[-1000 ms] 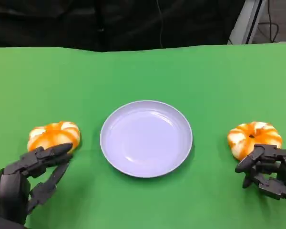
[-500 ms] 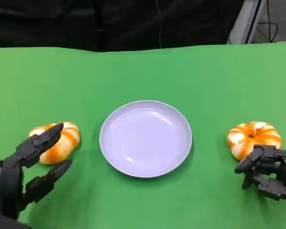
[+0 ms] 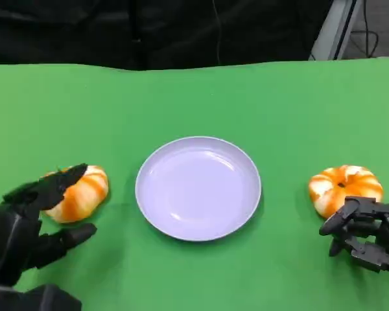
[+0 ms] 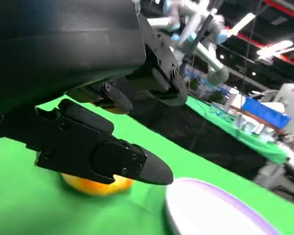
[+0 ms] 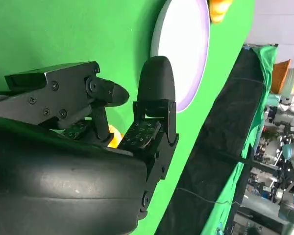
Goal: Grasp the bread from the table and place it into the plate.
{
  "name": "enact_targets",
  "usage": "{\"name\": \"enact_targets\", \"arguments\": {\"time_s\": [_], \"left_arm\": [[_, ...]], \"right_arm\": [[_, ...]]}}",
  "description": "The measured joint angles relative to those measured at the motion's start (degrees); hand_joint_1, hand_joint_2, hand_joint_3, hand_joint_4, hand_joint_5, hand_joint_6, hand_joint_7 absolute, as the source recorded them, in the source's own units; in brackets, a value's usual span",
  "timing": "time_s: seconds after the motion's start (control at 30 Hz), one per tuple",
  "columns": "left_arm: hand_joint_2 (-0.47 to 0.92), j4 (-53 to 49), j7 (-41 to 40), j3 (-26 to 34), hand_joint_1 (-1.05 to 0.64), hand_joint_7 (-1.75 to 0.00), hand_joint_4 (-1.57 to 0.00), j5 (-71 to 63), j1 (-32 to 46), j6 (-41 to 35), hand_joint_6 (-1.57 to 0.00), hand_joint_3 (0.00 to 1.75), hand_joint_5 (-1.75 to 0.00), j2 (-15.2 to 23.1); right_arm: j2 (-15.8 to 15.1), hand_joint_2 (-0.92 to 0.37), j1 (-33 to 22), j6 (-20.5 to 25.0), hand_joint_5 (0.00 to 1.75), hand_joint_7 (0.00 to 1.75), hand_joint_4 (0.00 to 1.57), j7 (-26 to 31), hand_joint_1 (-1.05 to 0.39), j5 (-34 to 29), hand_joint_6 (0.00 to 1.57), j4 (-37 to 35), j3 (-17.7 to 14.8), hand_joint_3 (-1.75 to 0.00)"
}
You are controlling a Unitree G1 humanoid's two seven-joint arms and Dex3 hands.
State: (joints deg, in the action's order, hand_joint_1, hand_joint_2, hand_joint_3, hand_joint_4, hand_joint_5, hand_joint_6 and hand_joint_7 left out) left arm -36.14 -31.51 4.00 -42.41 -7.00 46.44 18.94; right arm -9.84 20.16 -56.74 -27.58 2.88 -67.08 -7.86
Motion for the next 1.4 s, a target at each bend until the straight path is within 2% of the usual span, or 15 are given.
{"name": "enact_targets", "arguments": {"time_s": [0.43,0.57,0.7,0.8,1.4], "left_arm": [[0.92,1.37,-6.15,-6.81,-0.75,-0.01,-0.55,-1.92,-0.93,-7.4,-0.56,0.18,0.0,3.4],[0.92,2.82,-7.05,-8.92,-0.77,-0.01,-0.53,-4.25,-1.09,-12.63,-0.57,0.21,0.0,4.18],[0.92,3.42,-7.49,-10.63,-0.89,0.0,-0.44,-4.97,-1.48,-16.3,-0.46,0.21,0.0,4.9],[0.92,2.99,-7.36,-12.43,-0.91,0.0,-0.43,-6.09,-2.35,-19.67,-0.44,0.21,0.0,5.75],[0.92,-4.37,-3.66,-17.9,-0.95,0.0,-0.38,-2.16,-8.64,-20.75,-0.4,0.19,0.0,7.16]], "right_arm": [[0.0,-0.81,-0.01,-0.32,1.38,0.99,0.89,-0.05,0.06,-0.12,0.93,0.0,0.07,-0.66],[0.0,-0.81,-0.05,-0.26,1.38,0.99,0.89,-0.05,0.06,-0.11,0.93,0.01,0.07,-0.67],[0.01,-0.82,-0.09,-0.22,1.38,0.98,0.89,-0.04,0.07,-0.11,0.93,0.01,0.06,-0.66],[0.01,-0.82,-0.1,-0.18,1.38,0.98,0.89,-0.03,0.08,-0.11,0.93,0.01,0.06,-0.66],[0.11,-0.83,-0.12,-0.05,1.37,0.97,0.89,-0.13,0.07,0.08,0.94,0.01,-0.03,-0.62]]}}
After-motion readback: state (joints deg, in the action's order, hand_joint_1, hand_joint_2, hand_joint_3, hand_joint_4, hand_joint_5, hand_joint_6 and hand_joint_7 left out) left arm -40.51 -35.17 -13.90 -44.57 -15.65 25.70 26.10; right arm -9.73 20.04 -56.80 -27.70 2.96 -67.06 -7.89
